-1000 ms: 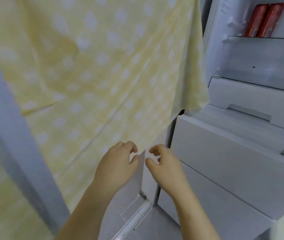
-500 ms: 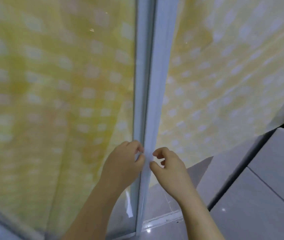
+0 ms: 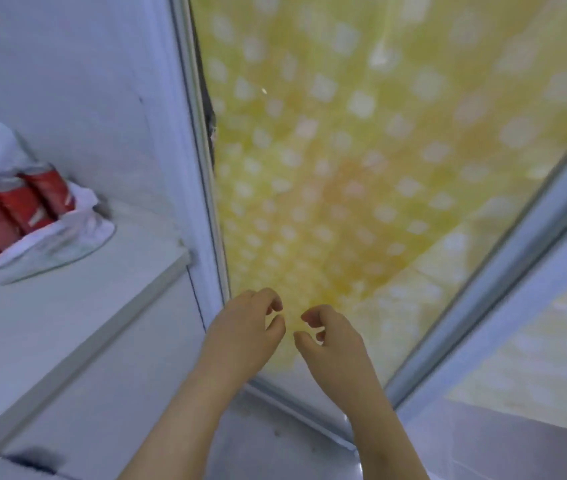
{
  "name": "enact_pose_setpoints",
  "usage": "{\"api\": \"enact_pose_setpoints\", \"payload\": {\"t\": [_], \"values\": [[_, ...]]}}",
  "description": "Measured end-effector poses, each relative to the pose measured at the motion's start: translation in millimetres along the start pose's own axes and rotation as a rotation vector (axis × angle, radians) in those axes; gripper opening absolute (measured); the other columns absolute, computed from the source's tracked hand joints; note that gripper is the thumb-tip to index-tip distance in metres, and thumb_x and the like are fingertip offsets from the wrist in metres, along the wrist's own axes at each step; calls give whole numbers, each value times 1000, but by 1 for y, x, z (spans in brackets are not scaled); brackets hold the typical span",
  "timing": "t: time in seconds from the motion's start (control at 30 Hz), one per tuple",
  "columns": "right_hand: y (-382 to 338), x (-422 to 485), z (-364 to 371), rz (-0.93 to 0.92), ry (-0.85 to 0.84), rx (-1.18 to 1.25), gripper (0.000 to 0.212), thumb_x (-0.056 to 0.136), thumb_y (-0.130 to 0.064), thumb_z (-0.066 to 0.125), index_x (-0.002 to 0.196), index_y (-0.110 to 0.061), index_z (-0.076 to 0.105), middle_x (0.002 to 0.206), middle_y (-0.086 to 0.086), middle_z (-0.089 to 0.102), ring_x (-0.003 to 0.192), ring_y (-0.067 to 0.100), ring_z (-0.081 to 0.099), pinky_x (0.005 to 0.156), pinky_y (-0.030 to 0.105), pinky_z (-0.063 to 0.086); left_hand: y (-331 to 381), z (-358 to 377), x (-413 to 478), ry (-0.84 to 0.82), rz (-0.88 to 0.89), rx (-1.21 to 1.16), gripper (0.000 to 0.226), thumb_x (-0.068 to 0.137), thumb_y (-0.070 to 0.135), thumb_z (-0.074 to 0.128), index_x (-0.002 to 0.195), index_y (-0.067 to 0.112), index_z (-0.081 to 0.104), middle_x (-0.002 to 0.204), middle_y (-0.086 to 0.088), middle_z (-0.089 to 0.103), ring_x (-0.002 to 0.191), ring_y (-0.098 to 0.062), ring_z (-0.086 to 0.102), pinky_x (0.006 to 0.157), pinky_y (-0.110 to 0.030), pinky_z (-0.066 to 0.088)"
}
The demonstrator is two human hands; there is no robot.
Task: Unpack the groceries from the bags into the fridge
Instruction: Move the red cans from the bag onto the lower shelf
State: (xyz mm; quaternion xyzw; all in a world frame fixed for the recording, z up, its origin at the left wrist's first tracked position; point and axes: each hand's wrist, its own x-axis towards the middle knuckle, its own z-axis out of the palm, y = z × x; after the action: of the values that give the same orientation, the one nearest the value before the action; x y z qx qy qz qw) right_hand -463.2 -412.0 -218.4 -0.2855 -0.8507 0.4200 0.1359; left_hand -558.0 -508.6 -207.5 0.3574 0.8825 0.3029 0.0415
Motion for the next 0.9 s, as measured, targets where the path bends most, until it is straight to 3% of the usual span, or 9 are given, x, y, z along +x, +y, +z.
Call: {"api": "enact_pose_setpoints", "payload": {"t": [0.13, 0.47, 0.7, 0.9], "values": [[-39, 17, 49, -89, -110, -21, 27, 90, -25, 53, 117, -22, 51, 116, -7, 53, 102, 10, 49, 88, 25, 41, -52, -39, -6, 71, -119, 10, 14, 92, 27, 49, 104, 24, 56, 97, 8, 54, 92, -10, 50, 73, -22, 37], [-160, 77, 193, -257, -231, 10, 22, 90, -25, 53, 112, -25, 52, 112, -11, 52, 92, 4, 48, 80, 19, 37, -197, -153, 9, 232, -268, 97, 19, 91, 29, 50, 108, 25, 57, 107, 6, 57, 99, -11, 53, 74, -21, 36], [-227, 112, 273, -298, -280, 24, 26, 90, -24, 54, 116, -21, 53, 115, -8, 54, 100, 8, 50, 88, 22, 41, -281, -210, 31, 295, -294, 110, 18, 88, 24, 53, 105, 21, 59, 103, 3, 59, 97, -15, 54, 81, -27, 45], [-253, 147, 309, -345, -347, 8, 26, 89, -23, 54, 115, -20, 54, 114, -6, 56, 101, 11, 52, 82, 21, 39, -325, -228, 52, 318, -335, 87, 9, 86, 22, 54, 94, 22, 57, 96, 4, 58, 90, -14, 52, 75, -27, 43]]}}
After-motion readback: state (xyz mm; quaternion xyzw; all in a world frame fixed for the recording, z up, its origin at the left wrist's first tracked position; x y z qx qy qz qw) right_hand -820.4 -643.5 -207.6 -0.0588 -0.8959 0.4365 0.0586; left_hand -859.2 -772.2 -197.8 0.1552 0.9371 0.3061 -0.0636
